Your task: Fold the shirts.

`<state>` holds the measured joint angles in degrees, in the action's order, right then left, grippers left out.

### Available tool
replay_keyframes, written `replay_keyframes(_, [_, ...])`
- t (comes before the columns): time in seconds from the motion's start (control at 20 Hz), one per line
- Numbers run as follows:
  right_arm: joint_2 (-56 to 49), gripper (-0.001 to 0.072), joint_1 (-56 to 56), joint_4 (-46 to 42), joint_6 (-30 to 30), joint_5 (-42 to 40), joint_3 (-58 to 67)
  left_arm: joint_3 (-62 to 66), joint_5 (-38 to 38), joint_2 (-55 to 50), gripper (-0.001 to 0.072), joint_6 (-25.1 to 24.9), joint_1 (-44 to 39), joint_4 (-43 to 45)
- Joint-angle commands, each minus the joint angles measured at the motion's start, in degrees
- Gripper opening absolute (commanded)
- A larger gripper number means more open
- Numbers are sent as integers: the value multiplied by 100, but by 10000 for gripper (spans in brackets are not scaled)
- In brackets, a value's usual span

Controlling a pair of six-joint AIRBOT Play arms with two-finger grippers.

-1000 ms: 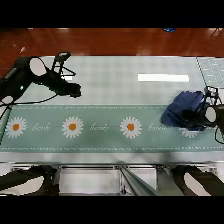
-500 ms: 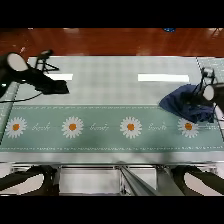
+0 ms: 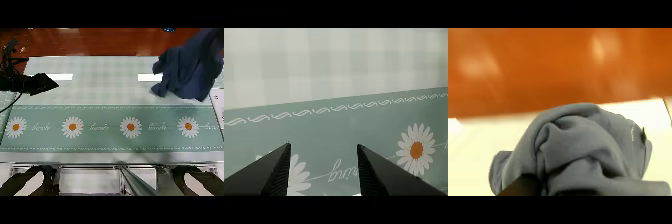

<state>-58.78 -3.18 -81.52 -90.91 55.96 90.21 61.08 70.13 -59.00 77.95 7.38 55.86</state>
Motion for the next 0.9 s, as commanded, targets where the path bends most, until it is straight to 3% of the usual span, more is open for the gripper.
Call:
replay_keyframes(0.0, [61,27,450,752,710,227,1351,-466,-282,240,508,-81,11,-144])
replay_keyframes(0.2, [61,27,1493,658,911,367,2033,-573,-586,221,508,-81,11,-144])
replay_keyframes(0.35, [-59,27,2133,728,901,927,2039,-573,-608,221,508,-83,11,-144])
replay_keyframes(0.5, [-529,27,2865,1384,929,1462,1792,-573,-601,221,508,-85,9,-149])
replay_keyframes(0.7, [-1246,27,3799,1456,850,1187,494,-573,-601,221,508,-190,11,-140])
replay_keyframes(0.85, [-1698,27,4240,1792,568,-76,-1204,-573,-605,221,508,-190,11,-138])
